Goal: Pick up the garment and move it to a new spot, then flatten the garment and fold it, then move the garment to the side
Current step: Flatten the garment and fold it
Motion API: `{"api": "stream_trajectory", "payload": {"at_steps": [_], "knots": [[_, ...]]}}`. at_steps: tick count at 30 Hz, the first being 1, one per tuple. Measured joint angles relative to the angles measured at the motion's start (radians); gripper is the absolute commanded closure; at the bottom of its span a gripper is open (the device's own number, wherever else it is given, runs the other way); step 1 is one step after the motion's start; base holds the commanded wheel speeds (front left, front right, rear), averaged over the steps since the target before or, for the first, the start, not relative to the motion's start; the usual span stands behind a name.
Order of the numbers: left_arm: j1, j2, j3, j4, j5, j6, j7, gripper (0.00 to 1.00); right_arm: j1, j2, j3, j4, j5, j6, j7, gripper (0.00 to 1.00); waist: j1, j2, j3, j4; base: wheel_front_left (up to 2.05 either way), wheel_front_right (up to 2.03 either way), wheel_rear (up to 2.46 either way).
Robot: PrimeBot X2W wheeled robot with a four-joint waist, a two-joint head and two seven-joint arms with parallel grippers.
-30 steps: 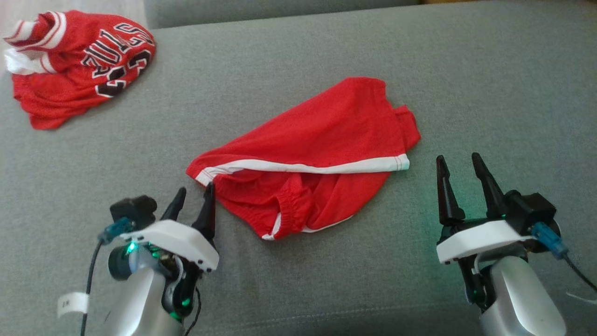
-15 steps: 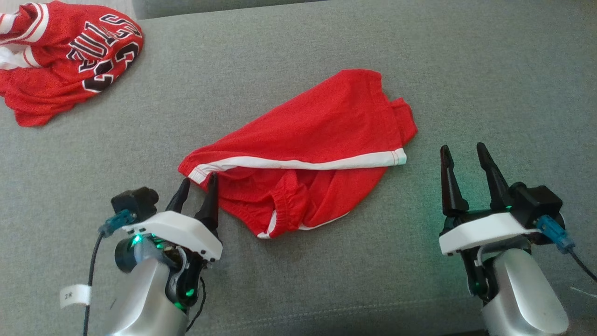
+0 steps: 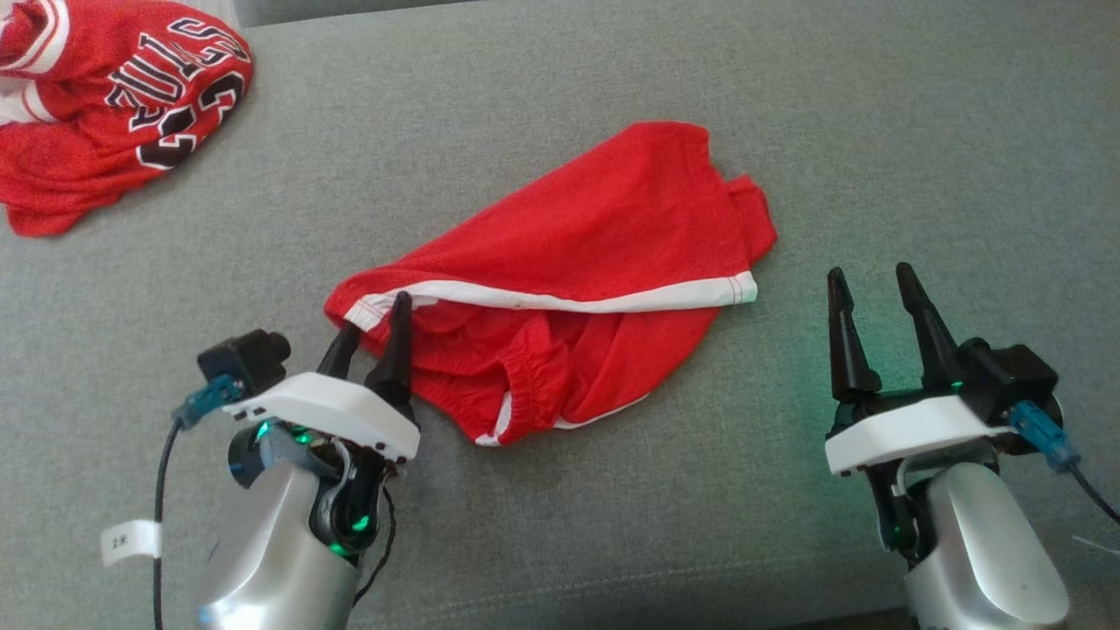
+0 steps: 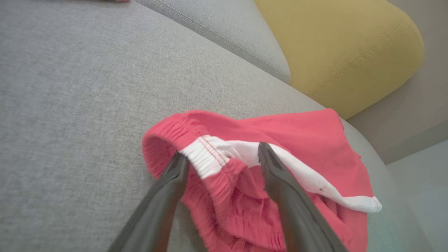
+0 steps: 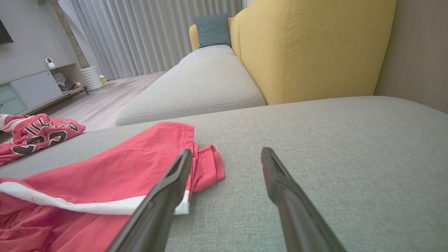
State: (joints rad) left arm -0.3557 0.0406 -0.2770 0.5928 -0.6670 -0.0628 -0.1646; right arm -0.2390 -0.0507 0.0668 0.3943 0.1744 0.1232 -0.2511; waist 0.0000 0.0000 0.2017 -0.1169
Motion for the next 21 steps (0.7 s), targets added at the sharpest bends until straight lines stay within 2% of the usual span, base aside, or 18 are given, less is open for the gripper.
{"api": "stream_trajectory", "payload": {"at_steps": [3,4,5,6,8,14,21], "knots": [[-0.007,0.000,-0.001,0.000,-0.009,0.000,-0.012,0.17,0.000,0.000,-0.003,-0.002,0.000,0.000,0.000,0.00,0.0000,0.0000,0.004,-0.004,0.00,0.00,0.00],[-0.009,0.000,-0.001,0.000,-0.017,0.001,-0.015,0.28,0.000,0.000,-0.004,-0.004,0.000,0.000,0.000,0.00,0.0000,0.0000,0.006,-0.005,0.00,0.00,0.00],[-0.011,0.000,-0.001,0.000,-0.021,0.001,-0.015,0.49,0.000,0.000,-0.004,-0.005,0.000,0.000,0.000,0.00,0.0000,0.0000,0.007,-0.006,0.00,0.00,0.00],[-0.013,0.000,-0.001,0.001,-0.022,0.001,-0.020,0.59,-0.001,0.000,-0.004,-0.005,0.000,0.000,0.000,0.00,0.0000,0.0000,0.008,-0.007,0.00,0.00,0.00],[-0.018,0.000,-0.001,0.001,-0.022,0.001,-0.024,1.00,-0.001,0.000,-0.005,-0.005,0.000,0.000,0.000,0.00,0.0000,0.0000,0.010,-0.008,0.00,0.00,0.00],[-0.018,-0.001,0.000,-0.010,-0.039,0.002,-0.045,1.00,-0.004,0.000,0.021,0.022,-0.006,0.000,0.000,0.00,0.0000,0.0000,0.012,-0.001,0.00,0.00,0.00],[0.001,-0.001,0.000,-0.021,-0.040,0.011,-0.057,1.00,-0.086,0.000,0.139,0.164,-0.028,0.000,0.004,0.00,0.0000,0.0000,0.021,0.017,0.00,0.00,0.00]]}}
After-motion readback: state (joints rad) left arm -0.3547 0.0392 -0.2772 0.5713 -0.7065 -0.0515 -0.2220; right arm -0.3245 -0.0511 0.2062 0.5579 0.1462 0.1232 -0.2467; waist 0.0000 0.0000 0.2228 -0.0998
